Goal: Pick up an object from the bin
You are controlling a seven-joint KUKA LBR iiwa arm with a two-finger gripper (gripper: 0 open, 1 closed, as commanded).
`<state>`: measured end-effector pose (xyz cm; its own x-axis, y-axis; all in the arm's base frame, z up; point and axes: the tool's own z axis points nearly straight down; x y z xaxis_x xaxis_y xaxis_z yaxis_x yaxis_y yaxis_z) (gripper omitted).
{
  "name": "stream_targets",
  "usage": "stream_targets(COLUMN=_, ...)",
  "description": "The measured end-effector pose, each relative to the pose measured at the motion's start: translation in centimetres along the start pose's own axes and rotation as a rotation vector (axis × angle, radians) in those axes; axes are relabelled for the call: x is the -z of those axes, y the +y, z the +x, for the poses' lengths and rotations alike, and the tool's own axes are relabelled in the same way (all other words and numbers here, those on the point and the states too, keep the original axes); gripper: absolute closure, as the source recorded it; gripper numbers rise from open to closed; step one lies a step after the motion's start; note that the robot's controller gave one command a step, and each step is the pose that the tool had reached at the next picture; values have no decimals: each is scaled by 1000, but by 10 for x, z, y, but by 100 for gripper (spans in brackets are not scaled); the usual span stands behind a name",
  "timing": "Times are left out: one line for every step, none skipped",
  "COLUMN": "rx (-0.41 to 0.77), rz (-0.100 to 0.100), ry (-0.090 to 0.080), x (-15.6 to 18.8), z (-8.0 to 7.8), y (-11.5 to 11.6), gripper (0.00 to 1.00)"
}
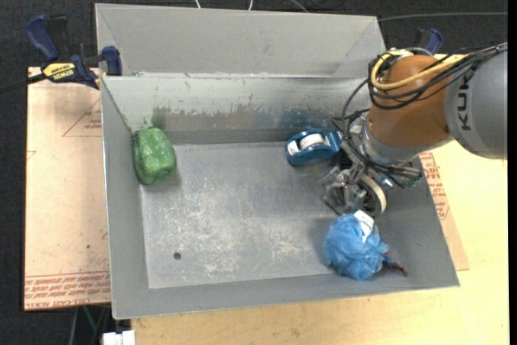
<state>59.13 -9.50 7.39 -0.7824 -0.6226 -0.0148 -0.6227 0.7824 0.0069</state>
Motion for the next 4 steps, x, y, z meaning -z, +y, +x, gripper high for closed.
stream_targets(rx=-18, rz=-1, ry=-8, x=10, z=-6, y=-27, gripper=100)
stream_targets(rx=-10, rz=-4, ry=-2, x=3, z=3, y=-14, gripper=0)
stream_targets(rx=-11, rz=-4, ry=-2, x=4, z=3, y=-15, gripper=0)
stream_targets(rx=-8, rz=-4, ry=-7, x=2, z=32, y=-24, gripper=0)
